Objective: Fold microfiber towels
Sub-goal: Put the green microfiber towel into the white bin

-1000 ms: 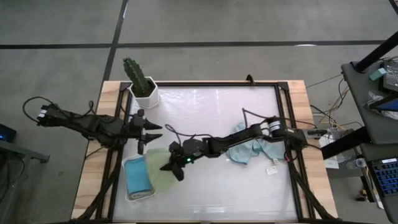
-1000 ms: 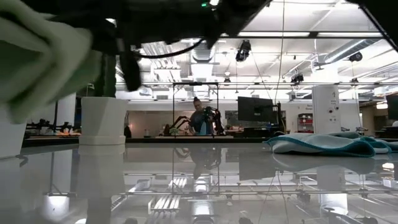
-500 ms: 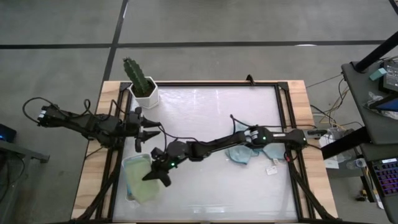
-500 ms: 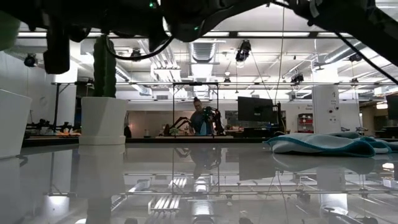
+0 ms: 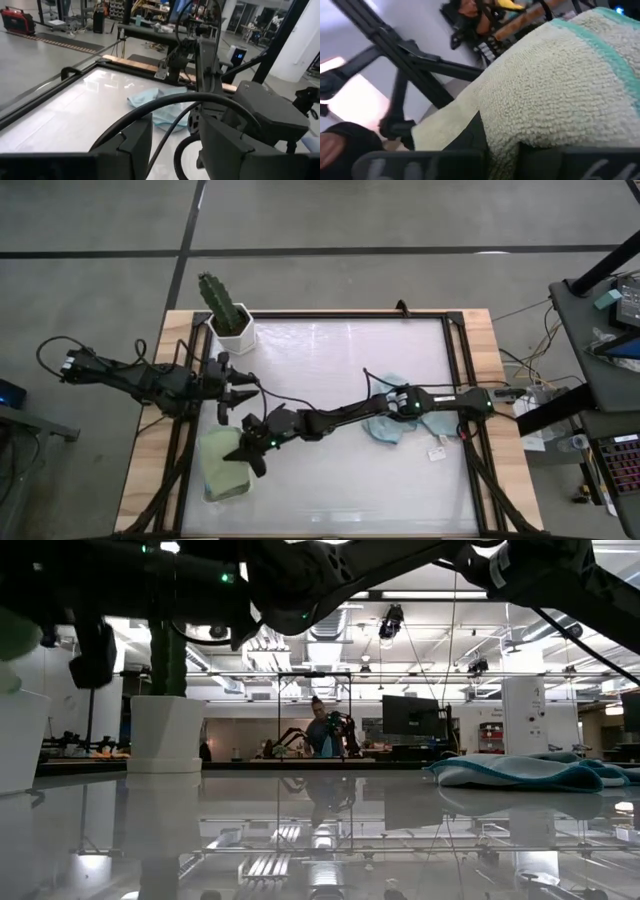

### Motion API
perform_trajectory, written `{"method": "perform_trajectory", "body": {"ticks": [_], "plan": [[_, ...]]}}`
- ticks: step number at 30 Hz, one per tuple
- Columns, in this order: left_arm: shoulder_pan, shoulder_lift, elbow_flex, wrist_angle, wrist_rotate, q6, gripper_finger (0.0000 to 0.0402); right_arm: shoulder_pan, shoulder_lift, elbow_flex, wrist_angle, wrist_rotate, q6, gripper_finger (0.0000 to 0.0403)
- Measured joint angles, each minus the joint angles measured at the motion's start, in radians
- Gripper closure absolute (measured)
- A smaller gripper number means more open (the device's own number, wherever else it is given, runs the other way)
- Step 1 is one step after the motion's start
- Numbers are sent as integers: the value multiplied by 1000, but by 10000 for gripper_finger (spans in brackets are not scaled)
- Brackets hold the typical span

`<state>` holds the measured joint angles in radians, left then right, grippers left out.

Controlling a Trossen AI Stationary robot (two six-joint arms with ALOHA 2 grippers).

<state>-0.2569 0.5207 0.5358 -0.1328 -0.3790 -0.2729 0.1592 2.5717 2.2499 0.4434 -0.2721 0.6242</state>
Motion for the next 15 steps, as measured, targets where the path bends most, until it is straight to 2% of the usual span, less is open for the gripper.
{"method": "perform_trajectory", "body": {"ticks": [3,8,12,15], "plan": [[0,2,0,2,0,1,253,7,0,2,67,-60,6,385],[0,1,0,8,0,1,253,21,0,11,115,-74,12,385],[0,2,0,13,0,1,253,30,3,15,102,-56,-23,385],[0,3,0,20,-2,1,253,33,15,16,38,1,-45,385]]}}
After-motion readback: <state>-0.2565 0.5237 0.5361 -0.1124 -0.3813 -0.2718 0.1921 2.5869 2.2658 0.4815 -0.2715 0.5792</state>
